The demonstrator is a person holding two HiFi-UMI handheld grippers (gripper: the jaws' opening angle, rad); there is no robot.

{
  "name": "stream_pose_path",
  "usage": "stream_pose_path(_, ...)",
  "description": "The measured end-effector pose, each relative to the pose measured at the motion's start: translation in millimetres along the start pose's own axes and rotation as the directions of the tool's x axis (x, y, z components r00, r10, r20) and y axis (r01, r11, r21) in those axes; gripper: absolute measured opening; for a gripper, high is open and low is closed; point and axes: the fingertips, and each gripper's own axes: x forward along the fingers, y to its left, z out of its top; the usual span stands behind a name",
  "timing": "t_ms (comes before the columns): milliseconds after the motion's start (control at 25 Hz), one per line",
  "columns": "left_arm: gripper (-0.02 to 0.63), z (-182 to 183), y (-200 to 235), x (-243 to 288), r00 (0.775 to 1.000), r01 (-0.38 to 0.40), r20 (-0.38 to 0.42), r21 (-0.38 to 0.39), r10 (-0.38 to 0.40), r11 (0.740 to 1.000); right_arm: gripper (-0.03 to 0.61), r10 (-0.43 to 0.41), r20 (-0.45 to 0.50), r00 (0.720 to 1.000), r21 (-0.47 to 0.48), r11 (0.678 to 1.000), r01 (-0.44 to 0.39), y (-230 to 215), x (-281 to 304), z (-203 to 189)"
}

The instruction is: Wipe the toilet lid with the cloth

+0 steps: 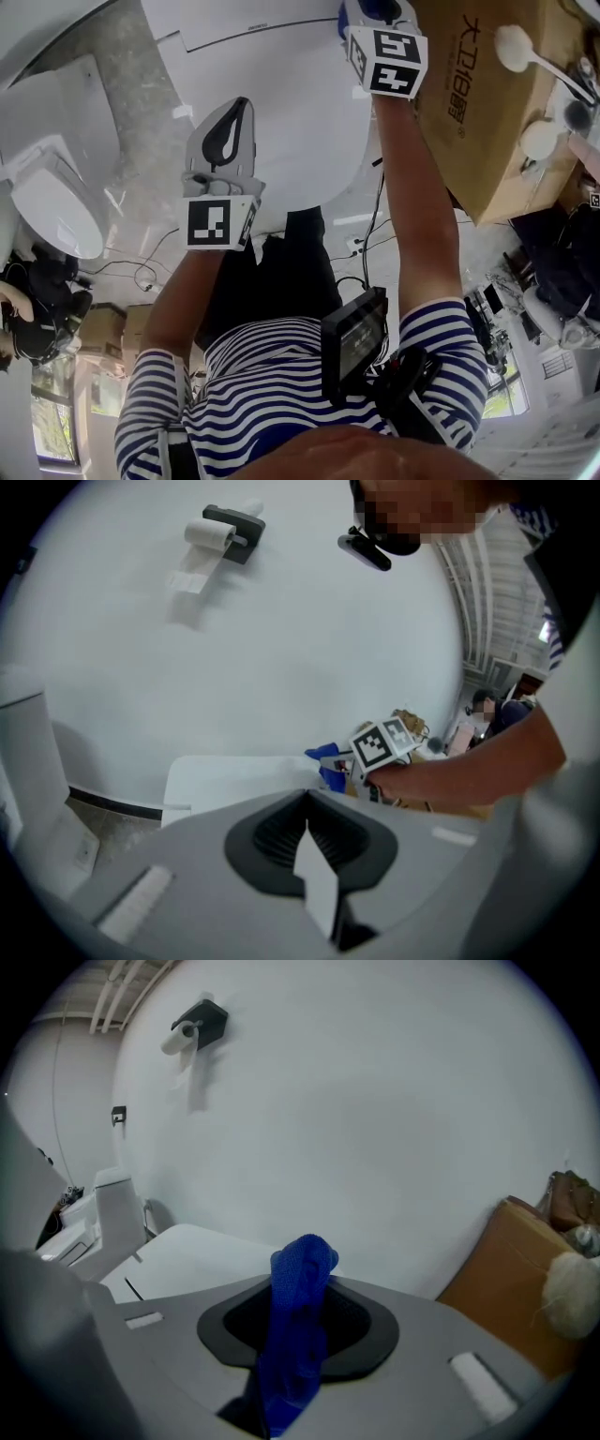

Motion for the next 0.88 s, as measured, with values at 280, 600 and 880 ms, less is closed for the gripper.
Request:
stream_pose_path(280, 0.002, -13, -1, 11, 1.0, 0.003, -0.027, 0.013, -0.002, 1.0, 0.114, 0.0, -0.049, 0.999, 0.034, 0.999, 0.002, -6, 21, -42)
stream_pose_path(600, 0.002, -18, 1, 14, 0.999, 0.006, -0.034, 0.012, -0.005, 1.0, 0.114, 0.01, -0.092, 0.996, 0.029, 1.0, -0.007, -3, 35, -62)
stream_pose_path(880, 0.002, -18, 3, 15, 0.999, 0.006, -0.035, 0.007, -0.006, 1.0, 0.114, 0.009, -0.1, 0.995, 0.028, 1.0, -0.006, 0, 38, -63)
